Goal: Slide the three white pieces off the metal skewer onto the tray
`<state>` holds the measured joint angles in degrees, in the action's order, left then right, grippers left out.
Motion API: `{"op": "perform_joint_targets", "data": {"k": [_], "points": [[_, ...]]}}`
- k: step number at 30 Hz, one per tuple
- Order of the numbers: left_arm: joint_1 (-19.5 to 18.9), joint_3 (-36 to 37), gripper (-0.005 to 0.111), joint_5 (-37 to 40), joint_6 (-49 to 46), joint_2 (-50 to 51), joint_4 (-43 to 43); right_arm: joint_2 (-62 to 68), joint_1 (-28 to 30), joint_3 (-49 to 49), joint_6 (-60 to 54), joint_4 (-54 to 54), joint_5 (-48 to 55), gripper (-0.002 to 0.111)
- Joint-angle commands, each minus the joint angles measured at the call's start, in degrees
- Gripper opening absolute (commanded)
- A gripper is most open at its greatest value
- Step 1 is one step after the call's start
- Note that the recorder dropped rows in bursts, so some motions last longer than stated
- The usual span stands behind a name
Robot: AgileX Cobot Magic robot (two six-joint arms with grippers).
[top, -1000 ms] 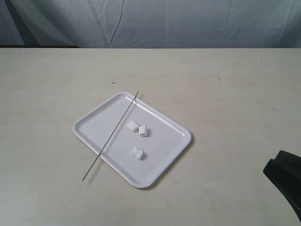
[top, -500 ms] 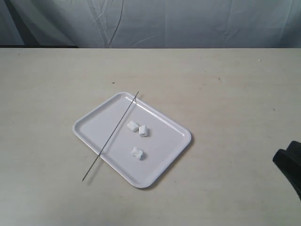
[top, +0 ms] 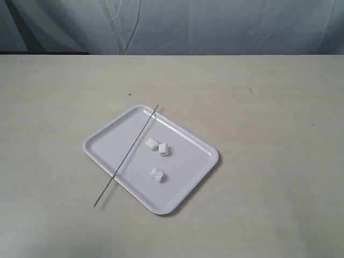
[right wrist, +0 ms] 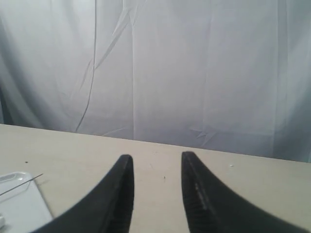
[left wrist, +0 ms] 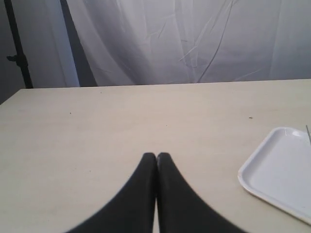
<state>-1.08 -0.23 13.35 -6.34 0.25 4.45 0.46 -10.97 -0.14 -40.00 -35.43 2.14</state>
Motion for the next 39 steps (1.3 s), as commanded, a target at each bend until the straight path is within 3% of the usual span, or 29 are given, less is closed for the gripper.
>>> {"op": "perform_joint_targets", "data": {"k": [1, 5, 10, 12, 39], "points": [[-0.1, 0.2, 0.000, 0.4, 1.5, 0.0, -3.6, -0.2, 1.6, 0.1, 0.3, 0.8, -1.0, 0.033], [-0.1, 0.2, 0.000, 0.4, 1.7, 0.0, -4.1, -0.2, 8.0, 0.1, 9.2, 4.7, 0.9, 0.033], [-1.4, 0.2, 0.000, 0.4, 3.0, 0.0, -4.1, -0.2, 11.0, 0.1, 39.2, 29.2, 10.8, 0.033], [-2.5, 0.2, 0.000, 0.4, 4.9, 0.0, -4.1, -0.2, 11.0, 0.1, 46.0, 34.8, 14.0, 0.033], [-3.4, 0.2, 0.000, 5.9, 6.3, -0.3, -2.9, -0.2, 11.0, 0.1, 39.1, 35.4, 15.5, 0.033]]}}
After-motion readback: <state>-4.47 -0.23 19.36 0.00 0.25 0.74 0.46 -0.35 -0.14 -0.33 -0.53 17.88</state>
